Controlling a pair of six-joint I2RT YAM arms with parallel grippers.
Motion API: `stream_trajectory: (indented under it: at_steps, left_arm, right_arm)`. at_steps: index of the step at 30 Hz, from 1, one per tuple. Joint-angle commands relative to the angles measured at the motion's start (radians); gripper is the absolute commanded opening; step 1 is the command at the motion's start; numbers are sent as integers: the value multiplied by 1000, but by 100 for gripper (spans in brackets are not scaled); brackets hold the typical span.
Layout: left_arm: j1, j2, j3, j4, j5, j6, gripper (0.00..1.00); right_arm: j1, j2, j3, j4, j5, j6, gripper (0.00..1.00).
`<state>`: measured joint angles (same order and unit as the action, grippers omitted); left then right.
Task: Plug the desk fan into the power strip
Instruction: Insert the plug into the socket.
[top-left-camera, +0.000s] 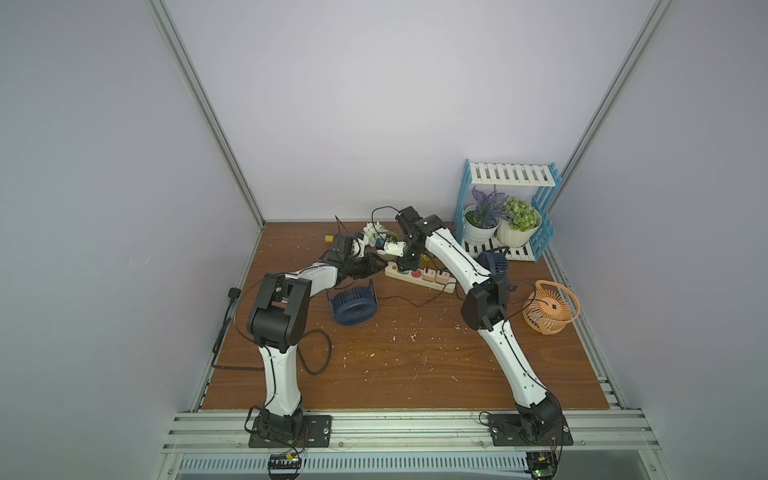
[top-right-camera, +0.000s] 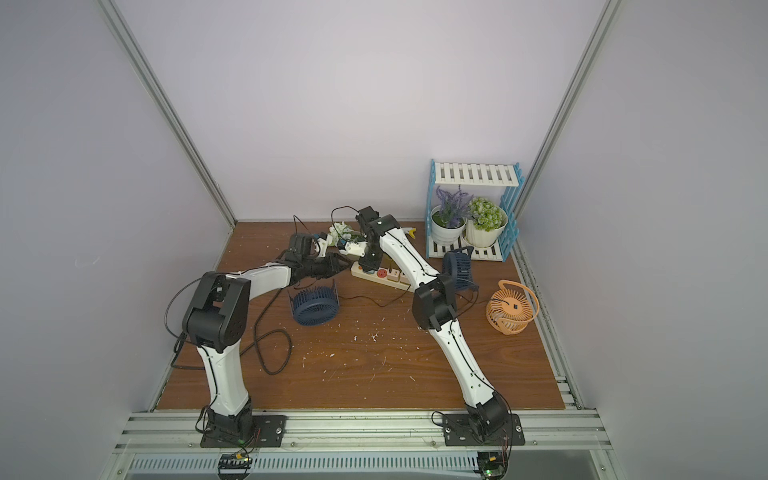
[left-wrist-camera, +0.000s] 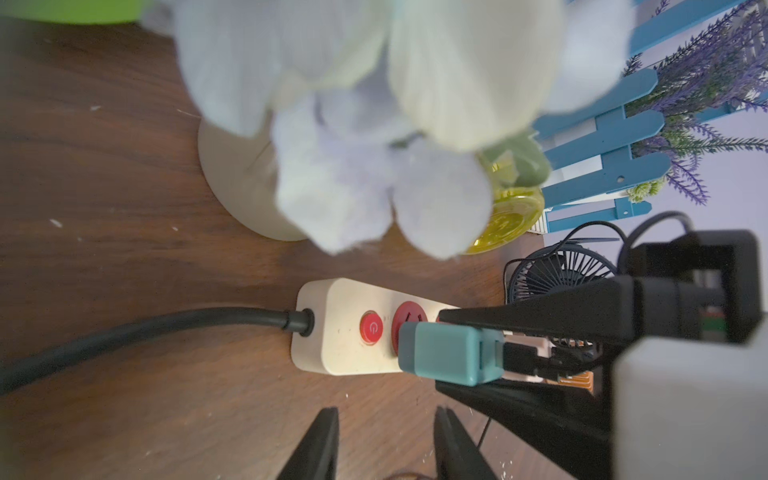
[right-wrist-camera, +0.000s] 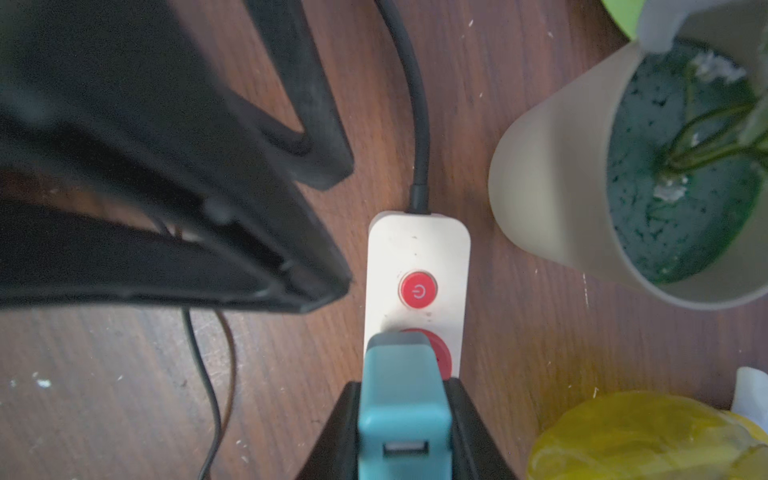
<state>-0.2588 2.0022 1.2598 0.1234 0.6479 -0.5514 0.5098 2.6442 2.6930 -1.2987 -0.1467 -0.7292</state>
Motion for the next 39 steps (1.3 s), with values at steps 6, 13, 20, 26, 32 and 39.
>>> stream_trajectory:
  at_steps: [6,13,20,26,32,39]
  left_arm:
    - [-18,27,13,46,25,-36,40]
    - [-19,21,0,72,5,-55,40]
    - [-18,7,-6,84,-8,-66,41]
    - [-18,-9,9,61,-14,-50,41]
    - [-19,-26,10,62,-8,-51,41]
    - [-31,-44,7,82,1,-66,51]
  right_arm:
    - [-68,182,-80,41,245,-76,0]
    - [-74,43,-147,126,84,-40,0]
    - [-67,-78,-117,135,-75,-3,44]
    - [-67,-172,-144,152,-216,39,68]
    - [-67,-317,-303,244,-285,88,77]
    - [-67,-484,-581,472,-177,281,76]
